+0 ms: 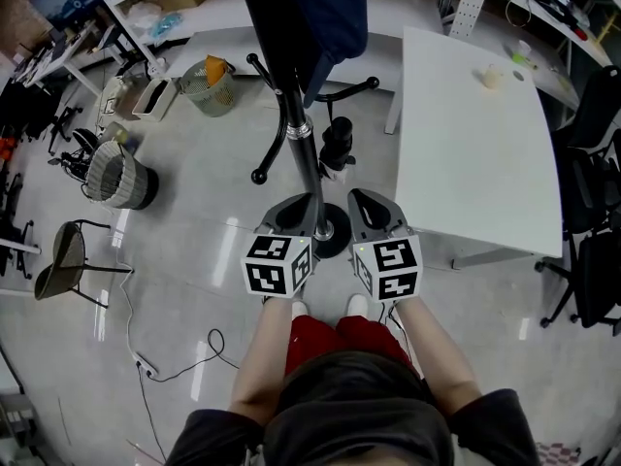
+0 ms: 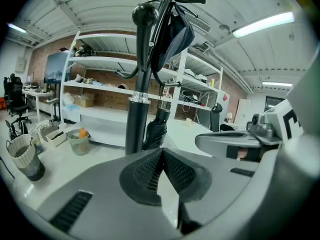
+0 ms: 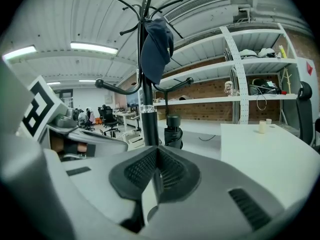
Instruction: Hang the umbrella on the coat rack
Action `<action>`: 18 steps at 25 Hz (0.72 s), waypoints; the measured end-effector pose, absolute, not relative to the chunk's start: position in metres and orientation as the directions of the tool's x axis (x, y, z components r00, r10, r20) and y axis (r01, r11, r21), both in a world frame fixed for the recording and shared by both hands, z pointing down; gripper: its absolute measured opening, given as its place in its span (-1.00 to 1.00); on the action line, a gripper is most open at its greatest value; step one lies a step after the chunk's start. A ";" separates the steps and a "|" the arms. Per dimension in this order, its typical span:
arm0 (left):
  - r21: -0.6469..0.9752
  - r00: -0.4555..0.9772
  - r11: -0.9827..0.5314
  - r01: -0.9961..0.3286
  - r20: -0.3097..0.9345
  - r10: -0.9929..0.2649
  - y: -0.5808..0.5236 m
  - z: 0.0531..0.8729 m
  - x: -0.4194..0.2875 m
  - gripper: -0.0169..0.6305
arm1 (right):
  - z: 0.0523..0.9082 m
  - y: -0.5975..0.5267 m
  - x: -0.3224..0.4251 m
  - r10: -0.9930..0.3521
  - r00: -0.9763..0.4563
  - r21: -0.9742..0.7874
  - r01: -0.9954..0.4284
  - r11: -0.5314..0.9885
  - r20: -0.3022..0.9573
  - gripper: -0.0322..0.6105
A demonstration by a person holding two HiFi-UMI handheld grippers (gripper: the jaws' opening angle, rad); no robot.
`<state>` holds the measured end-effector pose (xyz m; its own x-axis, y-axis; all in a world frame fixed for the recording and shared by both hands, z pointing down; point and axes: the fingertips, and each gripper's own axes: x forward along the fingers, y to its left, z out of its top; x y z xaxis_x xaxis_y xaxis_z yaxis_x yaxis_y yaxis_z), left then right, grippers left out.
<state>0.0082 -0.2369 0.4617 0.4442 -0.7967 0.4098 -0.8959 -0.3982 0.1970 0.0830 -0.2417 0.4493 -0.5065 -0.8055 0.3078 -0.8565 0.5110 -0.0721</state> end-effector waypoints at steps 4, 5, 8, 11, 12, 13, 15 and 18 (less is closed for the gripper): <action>0.185 0.433 -0.392 -0.901 0.387 -0.814 -0.232 0.448 0.004 -0.91 | 0.438 -0.238 0.086 -0.804 -0.520 -0.072 -0.849 0.523 0.287 -0.84; 0.182 0.432 -0.392 -0.902 0.381 -0.817 -0.231 0.445 0.004 -0.91 | 0.435 -0.237 0.086 -0.805 -0.523 -0.072 -0.848 0.526 0.281 -0.84; 0.179 0.429 -0.390 -0.903 0.362 -0.828 -0.226 0.435 0.003 -0.91 | 0.428 -0.233 0.087 -0.805 -0.531 -0.071 -0.843 0.533 0.265 -0.84; 0.178 0.421 -0.382 -0.907 0.343 -0.840 -0.221 0.427 0.000 -0.91 | 0.422 -0.231 0.088 -0.804 -0.540 -0.071 -0.838 0.541 0.249 -0.84; 0.177 0.419 -0.380 -0.908 0.338 -0.843 -0.220 0.425 -0.001 -0.91 | 0.420 -0.230 0.089 -0.804 -0.543 -0.073 -0.837 0.543 0.243 -0.84; 0.176 0.418 -0.379 -0.908 0.334 -0.845 -0.218 0.423 -0.002 -0.91 | 0.418 -0.229 0.089 -0.804 -0.546 -0.075 -0.835 0.545 0.236 -0.84; 0.171 0.414 -0.377 -0.910 0.328 -0.849 -0.214 0.419 -0.003 -0.91 | 0.413 -0.227 0.090 -0.805 -0.551 -0.079 -0.833 0.548 0.222 -0.84; 0.167 0.404 -0.368 -0.915 0.320 -0.857 -0.208 0.414 -0.006 -0.91 | 0.403 -0.224 0.093 -0.805 -0.558 -0.081 -0.828 0.555 0.202 -0.84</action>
<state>-0.0056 -0.2085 0.4139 0.4035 -0.8571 0.3202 -0.9146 -0.3683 0.1667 0.0932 -0.2243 0.4034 -0.5585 -0.8046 0.2018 -0.8282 0.5546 -0.0807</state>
